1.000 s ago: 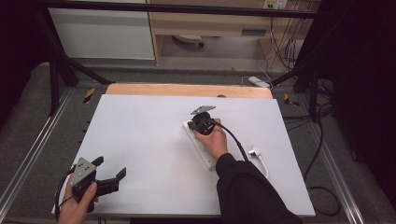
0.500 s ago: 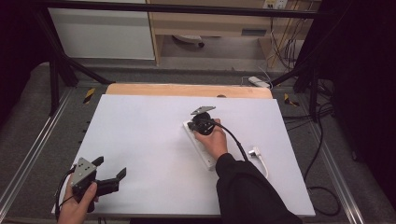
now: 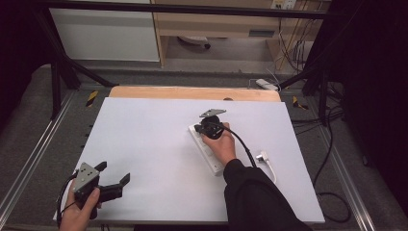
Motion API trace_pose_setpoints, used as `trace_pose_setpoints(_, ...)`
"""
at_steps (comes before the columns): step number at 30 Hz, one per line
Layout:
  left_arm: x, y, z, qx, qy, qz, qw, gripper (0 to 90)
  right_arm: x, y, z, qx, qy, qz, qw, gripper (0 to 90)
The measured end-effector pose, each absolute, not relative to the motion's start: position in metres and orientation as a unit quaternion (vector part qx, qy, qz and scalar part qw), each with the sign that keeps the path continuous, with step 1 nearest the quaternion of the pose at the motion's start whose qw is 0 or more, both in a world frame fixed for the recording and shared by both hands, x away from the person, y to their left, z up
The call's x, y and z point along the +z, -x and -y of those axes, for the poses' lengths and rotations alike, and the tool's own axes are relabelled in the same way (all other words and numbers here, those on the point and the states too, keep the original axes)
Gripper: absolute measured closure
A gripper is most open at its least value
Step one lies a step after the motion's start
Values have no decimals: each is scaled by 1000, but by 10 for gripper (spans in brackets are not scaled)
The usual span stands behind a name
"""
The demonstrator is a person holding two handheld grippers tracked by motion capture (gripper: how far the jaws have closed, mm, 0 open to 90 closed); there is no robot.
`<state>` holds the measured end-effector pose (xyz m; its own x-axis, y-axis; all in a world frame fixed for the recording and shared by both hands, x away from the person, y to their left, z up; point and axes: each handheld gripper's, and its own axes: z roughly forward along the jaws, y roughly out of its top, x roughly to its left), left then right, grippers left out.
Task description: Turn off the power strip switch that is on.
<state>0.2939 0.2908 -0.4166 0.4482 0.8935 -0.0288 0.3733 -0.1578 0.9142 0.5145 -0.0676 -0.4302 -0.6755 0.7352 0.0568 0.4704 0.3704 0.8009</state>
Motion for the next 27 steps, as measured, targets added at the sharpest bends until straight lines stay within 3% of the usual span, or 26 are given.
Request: trace_pose_setpoints(27,-418,-294,-291,274,-712,-448,467,56,-426,-511,71,442,-373,-801,155,900)
